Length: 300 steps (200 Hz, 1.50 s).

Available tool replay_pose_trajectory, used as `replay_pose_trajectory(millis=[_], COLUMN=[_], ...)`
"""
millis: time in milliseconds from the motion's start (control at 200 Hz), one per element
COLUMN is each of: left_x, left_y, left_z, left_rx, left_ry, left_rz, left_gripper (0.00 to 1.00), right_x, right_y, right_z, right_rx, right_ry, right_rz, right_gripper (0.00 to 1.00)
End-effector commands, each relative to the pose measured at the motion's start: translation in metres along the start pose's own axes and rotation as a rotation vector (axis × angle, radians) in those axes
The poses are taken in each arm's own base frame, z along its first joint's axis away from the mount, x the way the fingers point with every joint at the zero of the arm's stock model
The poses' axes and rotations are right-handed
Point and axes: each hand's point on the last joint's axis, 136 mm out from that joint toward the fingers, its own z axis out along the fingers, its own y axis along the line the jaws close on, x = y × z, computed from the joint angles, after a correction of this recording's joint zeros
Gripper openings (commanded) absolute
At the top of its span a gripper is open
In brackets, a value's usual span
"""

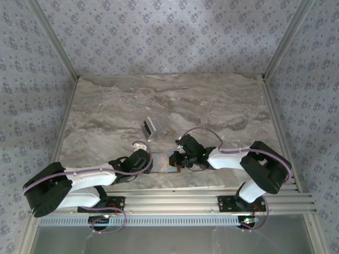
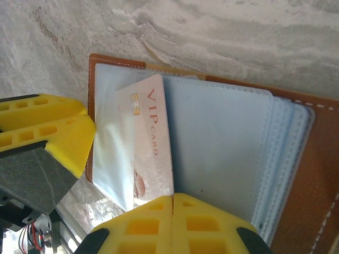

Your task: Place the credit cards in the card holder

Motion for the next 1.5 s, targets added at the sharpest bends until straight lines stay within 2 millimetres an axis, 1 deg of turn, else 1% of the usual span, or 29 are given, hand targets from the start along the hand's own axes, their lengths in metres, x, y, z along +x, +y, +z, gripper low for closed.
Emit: replay_pose_trajectory(millis=[0,175,345,540,834,1169,1494], left_x=[0.007,0.01,0.011,0.012,0.013,0.013,0.013], left_y=[0.004,0.005,0.004,0.003,0.001,-0.001,-0.002], left_z=[-0.001,0.0,0.0,0.0,0.002,0.003,0.003], left_rx=[-0.011,-0.01,-0.008,-0.004,0.002,0.009,0.013], left_ry=[0.018,0.02,0.02,0.022,0.024,0.023,0.025], left_rz=[0.008,0.003,0.0,0.001,-0.002,-0.002,-0.005], left_gripper=[0.3,0.3,0.3,0.3,0.3,0.3,0.3], right_x=[-0.009,-0.011,-0.014,-0.016,-0.007,0.0,0.004], right_y=[-0.001,-0.005,-0.003,0.003,0.021,0.028,0.046], right_z=[0.002,-0.003,-0.005,-0.002,0.011,0.025,0.035], right_rx=[0.03,0.065,0.069,0.063,0.037,0.039,0.019], right_ry=[-0.048,-0.074,-0.1,-0.116,-0.07,-0.04,-0.026], right_rz=[0.009,0.016,0.02,0.015,-0.05,-0.081,-0.154], right_gripper=[0.0,0.0,0.0,0.0,0.0,0.0,0.0])
